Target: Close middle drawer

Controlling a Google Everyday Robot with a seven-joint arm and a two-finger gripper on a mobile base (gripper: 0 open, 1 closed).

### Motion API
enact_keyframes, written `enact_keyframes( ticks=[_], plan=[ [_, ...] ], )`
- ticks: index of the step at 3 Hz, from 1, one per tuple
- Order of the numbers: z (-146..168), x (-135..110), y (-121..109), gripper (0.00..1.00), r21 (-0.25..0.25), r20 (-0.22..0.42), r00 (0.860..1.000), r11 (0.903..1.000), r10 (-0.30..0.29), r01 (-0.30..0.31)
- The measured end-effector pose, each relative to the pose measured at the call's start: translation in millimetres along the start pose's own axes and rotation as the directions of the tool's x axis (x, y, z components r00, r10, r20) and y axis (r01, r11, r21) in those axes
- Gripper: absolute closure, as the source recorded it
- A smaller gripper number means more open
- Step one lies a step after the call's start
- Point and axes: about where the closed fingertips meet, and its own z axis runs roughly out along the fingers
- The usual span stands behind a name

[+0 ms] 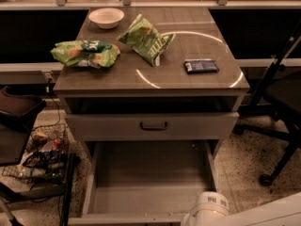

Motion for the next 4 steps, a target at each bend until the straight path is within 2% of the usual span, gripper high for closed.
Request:
enact_keyframes(
  ticks=[1, 2, 3, 4],
  plan=[
    [-3, -24, -41, 1.00, 0.045, -0.023, 0.999, 0.9978, -0.047, 0.048],
    [-3, -24, -41, 1.00, 0.045, -0.023, 0.999, 0.9978, -0.047, 0.048],
    [-5, -26, -67, 1.00, 0.065, -0.057, 0.995, 0.9939, -0.086, 0.089],
    [-6, -26, -73, 1.00, 0.070, -0.067, 0.993, 0.9926, -0.095, 0.099]
  ],
)
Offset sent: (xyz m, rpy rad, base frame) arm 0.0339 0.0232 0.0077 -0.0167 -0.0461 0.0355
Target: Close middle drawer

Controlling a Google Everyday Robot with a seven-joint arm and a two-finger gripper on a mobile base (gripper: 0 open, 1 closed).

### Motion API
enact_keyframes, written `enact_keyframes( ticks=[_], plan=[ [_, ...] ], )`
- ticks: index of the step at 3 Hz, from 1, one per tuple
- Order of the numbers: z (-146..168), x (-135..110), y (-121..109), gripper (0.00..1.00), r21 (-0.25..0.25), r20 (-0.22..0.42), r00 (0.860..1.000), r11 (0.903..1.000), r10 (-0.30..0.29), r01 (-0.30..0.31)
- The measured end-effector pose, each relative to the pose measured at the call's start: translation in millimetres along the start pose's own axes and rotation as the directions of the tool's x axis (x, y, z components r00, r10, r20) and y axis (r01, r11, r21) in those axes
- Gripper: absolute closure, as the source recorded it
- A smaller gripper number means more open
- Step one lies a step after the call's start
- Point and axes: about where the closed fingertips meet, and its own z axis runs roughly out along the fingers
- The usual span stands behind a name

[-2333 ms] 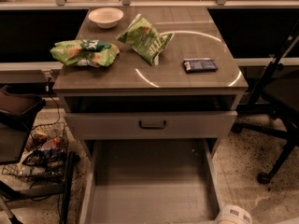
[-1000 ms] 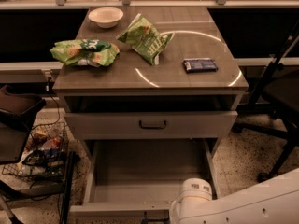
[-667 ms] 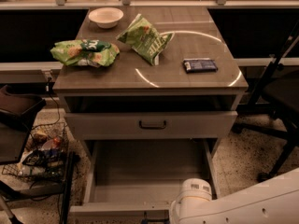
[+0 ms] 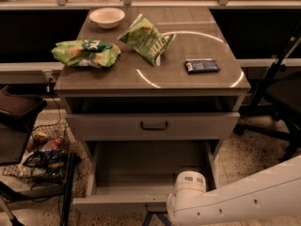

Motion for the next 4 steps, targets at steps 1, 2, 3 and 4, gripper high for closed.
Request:
enact_keyframes(
  ticks=[1, 2, 3, 4],
  plan=[
    [-6, 3, -50, 1.00, 0.043, -0.057, 0.996, 0.9961, -0.075, 0.077],
    [-7, 3, -50, 1.00, 0.045, -0.060, 0.995, 0.9958, -0.078, 0.080],
    [-23, -8, -108, 1.00, 0.102, -0.110, 0.982, 0.9806, -0.156, 0.167],
    [-41, -23, -175, 1.00, 0.159, -0.164, 0.958, 0.9520, -0.235, 0.261]
  ],
)
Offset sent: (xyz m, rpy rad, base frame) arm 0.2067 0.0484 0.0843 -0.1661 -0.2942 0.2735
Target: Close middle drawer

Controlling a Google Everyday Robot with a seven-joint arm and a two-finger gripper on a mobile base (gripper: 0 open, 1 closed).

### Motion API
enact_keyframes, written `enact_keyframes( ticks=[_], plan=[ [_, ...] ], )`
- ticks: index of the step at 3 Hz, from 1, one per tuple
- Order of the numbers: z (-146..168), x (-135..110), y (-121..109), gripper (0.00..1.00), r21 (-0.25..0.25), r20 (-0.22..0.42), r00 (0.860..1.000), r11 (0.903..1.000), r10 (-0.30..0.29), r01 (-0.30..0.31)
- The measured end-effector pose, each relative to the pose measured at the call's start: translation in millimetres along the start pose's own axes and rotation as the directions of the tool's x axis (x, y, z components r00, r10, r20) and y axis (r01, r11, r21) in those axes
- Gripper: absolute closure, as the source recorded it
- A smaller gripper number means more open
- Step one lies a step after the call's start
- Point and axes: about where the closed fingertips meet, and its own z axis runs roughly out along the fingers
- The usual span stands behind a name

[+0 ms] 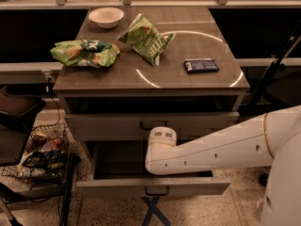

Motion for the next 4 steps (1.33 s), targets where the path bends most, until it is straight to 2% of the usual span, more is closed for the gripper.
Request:
enact_keyframes(
  ticks=[2, 3, 4],
  plan=[
    [-6, 0, 1, 1.00, -0.005, -0.022, 1.000, 1.0000, 0.008, -0.008],
    [1, 21, 41, 1.00, -0.074, -0.052, 0.996, 0.9943, 0.074, -0.077],
    [-6, 39, 96, 1.00, -0.137, -0.091, 0.985, 0.9774, 0.149, -0.161]
  ],
)
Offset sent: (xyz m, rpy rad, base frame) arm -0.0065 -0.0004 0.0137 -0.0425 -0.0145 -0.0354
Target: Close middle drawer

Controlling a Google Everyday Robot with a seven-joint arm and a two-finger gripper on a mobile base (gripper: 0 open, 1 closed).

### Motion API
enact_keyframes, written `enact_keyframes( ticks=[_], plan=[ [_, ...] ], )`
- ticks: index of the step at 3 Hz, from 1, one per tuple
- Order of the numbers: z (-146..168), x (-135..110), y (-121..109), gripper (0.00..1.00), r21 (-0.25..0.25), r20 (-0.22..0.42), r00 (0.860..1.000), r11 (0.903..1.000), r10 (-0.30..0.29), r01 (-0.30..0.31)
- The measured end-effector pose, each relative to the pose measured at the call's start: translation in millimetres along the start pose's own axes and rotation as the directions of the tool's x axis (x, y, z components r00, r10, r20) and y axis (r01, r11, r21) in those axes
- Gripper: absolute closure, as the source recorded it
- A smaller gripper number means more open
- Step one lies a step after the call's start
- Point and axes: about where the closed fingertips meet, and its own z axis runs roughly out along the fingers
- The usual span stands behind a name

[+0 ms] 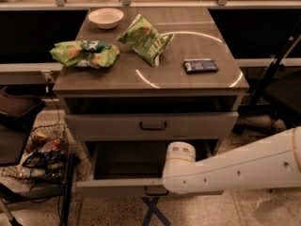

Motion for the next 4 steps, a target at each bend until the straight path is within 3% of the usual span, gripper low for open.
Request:
enact_keyframes(
  ticks=[2, 3, 4],
  plan=[
    [35, 24, 77, 1.00, -0.135, 0.018, 0.996, 0.9868, 0.092, -0.089],
    [77, 21, 96, 1.00, -0.168, 0.053, 0.993, 0.9813, 0.105, -0.095],
    [107, 17, 87, 1.00, -0.120, 0.067, 0.996, 0.9919, 0.051, -0.042]
  ],
)
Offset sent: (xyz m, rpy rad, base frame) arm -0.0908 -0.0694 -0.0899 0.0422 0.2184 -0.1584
